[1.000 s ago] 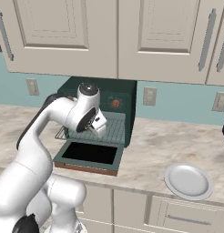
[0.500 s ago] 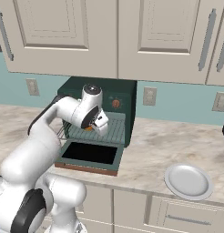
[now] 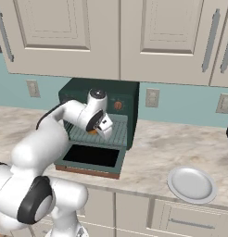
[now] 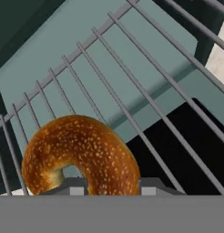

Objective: Pick up the bagel from the plate, place it on the toaster oven rack, close the door, and set the timer.

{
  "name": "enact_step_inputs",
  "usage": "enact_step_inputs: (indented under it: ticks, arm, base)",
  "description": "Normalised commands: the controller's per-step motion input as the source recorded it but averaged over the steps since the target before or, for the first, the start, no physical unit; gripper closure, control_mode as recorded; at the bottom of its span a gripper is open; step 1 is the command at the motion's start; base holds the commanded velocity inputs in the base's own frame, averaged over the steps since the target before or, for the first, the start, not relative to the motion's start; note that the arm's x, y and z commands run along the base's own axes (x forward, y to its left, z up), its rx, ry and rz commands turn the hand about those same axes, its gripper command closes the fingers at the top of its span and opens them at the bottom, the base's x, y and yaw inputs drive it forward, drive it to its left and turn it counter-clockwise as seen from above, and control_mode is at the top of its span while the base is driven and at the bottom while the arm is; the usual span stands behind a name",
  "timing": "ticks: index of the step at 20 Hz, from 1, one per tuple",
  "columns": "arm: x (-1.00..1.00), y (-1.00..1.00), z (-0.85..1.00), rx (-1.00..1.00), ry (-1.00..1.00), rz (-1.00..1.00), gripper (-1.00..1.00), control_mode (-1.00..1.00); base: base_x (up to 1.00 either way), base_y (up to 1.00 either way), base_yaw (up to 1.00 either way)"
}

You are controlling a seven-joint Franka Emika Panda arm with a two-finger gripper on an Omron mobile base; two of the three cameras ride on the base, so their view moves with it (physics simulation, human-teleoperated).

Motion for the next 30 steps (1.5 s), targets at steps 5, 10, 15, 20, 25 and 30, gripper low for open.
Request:
enact_step_inputs:
  ticks: [5, 10, 15, 20, 25, 30]
  arm:
    - [0.01, 0.0, -0.39, 0.0, 0.0, 0.0, 1.0, -1.0]
    - [0.14, 0.0, -0.45, 0.0, 0.02, 0.0, 1.0, -1.0]
    - [0.02, 0.0, -0.38, 0.0, 0.0, 0.0, -1.0, -1.0]
    - [-0.04, 0.0, 0.02, 0.0, -0.13, 0.0, -1.0, -1.0]
    - [-0.01, 0.0, 0.1, 0.02, -0.22, 0.0, -1.0, -1.0]
    - [-0.03, 0.0, 0.07, 0.01, -0.02, 0.0, -1.0, -1.0]
  base:
    - [0.0, 0.0, 0.0]
    - [0.0, 0.0, 0.0]
    - [0.0, 0.0, 0.0]
    - [0.0, 0.0, 0.0]
    - [0.0, 0.0, 0.0]
    - [0.0, 0.0, 0.0]
